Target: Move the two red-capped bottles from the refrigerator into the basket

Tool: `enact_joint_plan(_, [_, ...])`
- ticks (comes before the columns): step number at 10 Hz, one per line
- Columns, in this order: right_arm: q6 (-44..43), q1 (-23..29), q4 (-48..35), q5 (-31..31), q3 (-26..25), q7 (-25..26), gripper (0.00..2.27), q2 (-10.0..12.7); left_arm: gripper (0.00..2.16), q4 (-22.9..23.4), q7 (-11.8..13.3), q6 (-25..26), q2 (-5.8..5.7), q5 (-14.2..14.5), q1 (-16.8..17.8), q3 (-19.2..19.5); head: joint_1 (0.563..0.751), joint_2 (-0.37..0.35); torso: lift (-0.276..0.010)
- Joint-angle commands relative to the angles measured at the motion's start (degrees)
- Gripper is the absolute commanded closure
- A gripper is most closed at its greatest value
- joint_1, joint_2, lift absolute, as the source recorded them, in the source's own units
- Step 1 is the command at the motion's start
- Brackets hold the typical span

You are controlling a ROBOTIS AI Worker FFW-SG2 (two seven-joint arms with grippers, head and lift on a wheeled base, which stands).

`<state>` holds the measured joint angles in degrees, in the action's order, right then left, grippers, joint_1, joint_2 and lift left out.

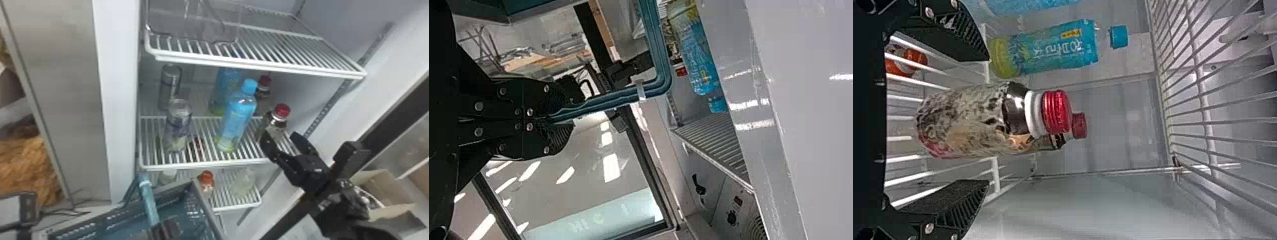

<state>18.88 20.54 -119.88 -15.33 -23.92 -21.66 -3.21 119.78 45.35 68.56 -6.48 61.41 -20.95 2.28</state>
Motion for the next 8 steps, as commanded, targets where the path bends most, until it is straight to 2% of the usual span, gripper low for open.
enact_joint_plan(1, [0.7,-1.8,1.4,0.6,0.5,0.0,0.13,-0.8,1.2,-0.2,0.0,-0.1,-0.02,0.1,0.0,0.0,0.695,-0.35,0.0])
enact_joint_plan(3, [1.1,-3.9,3.4,0.8,1.1,0.0,0.13,-1.4,1.2,-0.3,0.0,-0.1,-0.02,0.3,0.0,0.0,0.695,-0.35,0.0])
enact_joint_plan(4, [1.1,-4.4,3.8,0.9,1.2,0.0,0.21,-1.7,1.2,-0.5,0.0,-0.1,-0.02,0.6,0.0,-0.2,0.695,-0.35,0.0])
enact_joint_plan(7, [2.5,-4.5,4.2,0.4,1.0,0.0,1.14,-1.8,1.2,-0.6,-0.1,-0.6,-0.02,1.4,-0.1,-0.5,0.695,-0.35,0.0])
enact_joint_plan(8, [2.5,-3.9,3.4,0.2,0.7,0.0,1.27,-1.7,1.2,-0.6,-0.1,-0.6,-0.11,1.4,-0.1,-0.5,0.695,-0.35,0.0])
